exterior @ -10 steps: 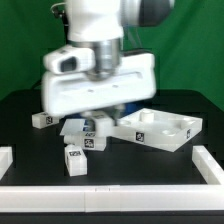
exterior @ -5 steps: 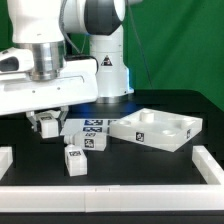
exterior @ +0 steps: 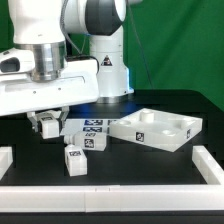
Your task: Assemble one leg
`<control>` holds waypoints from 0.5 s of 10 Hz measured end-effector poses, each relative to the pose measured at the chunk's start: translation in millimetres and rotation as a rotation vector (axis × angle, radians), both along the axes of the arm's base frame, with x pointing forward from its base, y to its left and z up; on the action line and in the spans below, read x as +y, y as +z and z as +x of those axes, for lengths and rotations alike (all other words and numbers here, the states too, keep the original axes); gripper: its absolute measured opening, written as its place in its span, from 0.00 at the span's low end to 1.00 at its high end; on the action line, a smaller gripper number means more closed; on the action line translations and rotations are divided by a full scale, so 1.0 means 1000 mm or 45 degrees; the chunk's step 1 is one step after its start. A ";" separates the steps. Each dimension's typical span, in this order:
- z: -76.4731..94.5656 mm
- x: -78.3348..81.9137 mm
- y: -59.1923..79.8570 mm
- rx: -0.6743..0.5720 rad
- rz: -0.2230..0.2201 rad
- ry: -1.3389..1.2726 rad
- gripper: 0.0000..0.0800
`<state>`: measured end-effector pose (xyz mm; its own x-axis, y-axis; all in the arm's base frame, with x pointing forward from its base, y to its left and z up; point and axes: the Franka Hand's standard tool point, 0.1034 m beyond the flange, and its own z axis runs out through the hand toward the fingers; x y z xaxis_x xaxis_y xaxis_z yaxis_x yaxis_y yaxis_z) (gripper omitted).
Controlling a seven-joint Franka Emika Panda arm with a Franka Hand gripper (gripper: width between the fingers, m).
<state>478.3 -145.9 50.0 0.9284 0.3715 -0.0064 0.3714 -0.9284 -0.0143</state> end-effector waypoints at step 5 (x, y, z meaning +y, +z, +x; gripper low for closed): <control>-0.047 -0.034 -0.038 0.056 -0.010 0.032 0.36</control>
Offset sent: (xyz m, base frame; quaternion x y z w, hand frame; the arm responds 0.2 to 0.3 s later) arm -0.0263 -0.0101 -0.0368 0.0153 0.0274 0.0054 0.9995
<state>431.7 -180.3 11.6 0.9174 0.3948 -0.0500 0.3940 -0.9188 -0.0237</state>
